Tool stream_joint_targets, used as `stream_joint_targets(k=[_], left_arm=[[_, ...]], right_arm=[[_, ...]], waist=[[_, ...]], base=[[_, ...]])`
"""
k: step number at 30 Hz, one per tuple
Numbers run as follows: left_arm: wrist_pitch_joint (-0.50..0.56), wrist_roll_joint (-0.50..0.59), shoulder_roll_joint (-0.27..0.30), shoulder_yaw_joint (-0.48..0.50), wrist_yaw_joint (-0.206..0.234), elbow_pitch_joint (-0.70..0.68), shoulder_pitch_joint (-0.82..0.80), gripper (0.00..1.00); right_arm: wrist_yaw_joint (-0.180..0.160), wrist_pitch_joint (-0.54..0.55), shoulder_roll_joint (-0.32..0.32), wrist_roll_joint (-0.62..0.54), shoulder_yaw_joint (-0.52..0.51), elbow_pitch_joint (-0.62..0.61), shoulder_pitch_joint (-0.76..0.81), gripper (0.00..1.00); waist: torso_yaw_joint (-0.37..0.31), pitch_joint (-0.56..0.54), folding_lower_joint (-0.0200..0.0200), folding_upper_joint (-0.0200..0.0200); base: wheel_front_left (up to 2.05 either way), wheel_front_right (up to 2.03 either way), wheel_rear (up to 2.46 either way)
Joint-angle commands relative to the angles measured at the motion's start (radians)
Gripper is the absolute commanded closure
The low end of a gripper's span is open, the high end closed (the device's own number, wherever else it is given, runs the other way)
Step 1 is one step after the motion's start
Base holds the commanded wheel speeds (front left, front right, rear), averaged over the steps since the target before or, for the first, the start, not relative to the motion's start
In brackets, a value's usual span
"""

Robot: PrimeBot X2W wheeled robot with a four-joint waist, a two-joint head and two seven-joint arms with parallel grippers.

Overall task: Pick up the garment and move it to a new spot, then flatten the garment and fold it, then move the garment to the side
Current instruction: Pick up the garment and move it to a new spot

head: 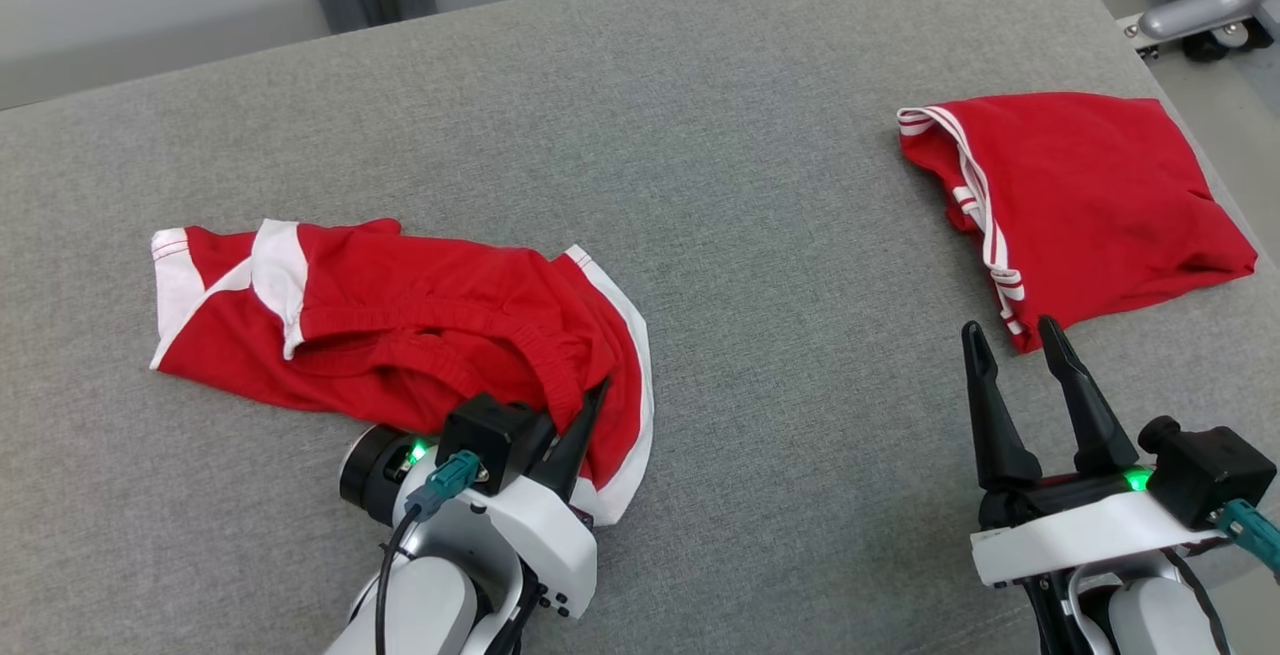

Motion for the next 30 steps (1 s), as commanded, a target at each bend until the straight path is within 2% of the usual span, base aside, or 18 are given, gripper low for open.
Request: stream_joint_targets(k=[1, 2, 9, 15, 19, 25, 30], left_arm=[[-0.007, -0.002, 0.005, 0.001, -0.003, 0.004, -0.018, 0.57], [-0.010, 0.003, 0.008, 0.001, 0.001, 0.009, -0.020, 0.00], [-0.054, 0.024, 0.047, 0.018, 0.034, -0.084, 0.024, 0.00], [-0.084, 0.034, 0.092, 0.078, 0.099, -0.206, 0.061, 0.00], [-0.091, 0.020, 0.123, 0.127, 0.133, -0.242, 0.087, 0.00], [-0.085, 0.005, 0.162, 0.162, 0.150, -0.256, 0.122, 0.00], [-0.142, 0.004, 0.176, 0.207, 0.187, -0.298, 0.163, 0.00]], right_arm=[[0.000, -0.010, -0.003, 0.009, -0.005, 0.001, -0.001, 0.00], [0.000, -0.011, -0.003, 0.009, -0.007, 0.003, 0.000, 0.00], [0.000, -0.014, -0.003, -0.009, -0.032, -0.003, 0.013, 0.00], [0.000, -0.001, -0.008, -0.039, -0.048, -0.022, 0.008, 0.00], [0.000, 0.018, -0.019, -0.051, -0.052, -0.040, 0.006, 0.00], [0.000, 0.039, -0.034, -0.060, -0.051, -0.056, 0.005, 0.00], [0.000, 0.052, -0.043, -0.068, -0.066, -0.078, 0.021, 0.00]], waist=[[0.000, -0.001, 0.0000, 0.0000], [0.002, -0.003, 0.0000, 0.0000], [0.062, -0.031, 0.0000, 0.0000], [0.138, -0.052, 0.0000, 0.0000], [0.180, -0.068, 0.0000, 0.0000], [0.203, -0.084, 0.0000, 0.0000], [0.219, -0.104, 0.0000, 0.0000]], base=[[0.00, 0.00, 0.00], [0.00, 0.00, 0.00], [0.00, 0.00, 0.00], [0.00, 0.00, 0.00], [0.00, 0.00, 0.00], [0.00, 0.00, 0.00], [0.00, 0.00, 0.00]])
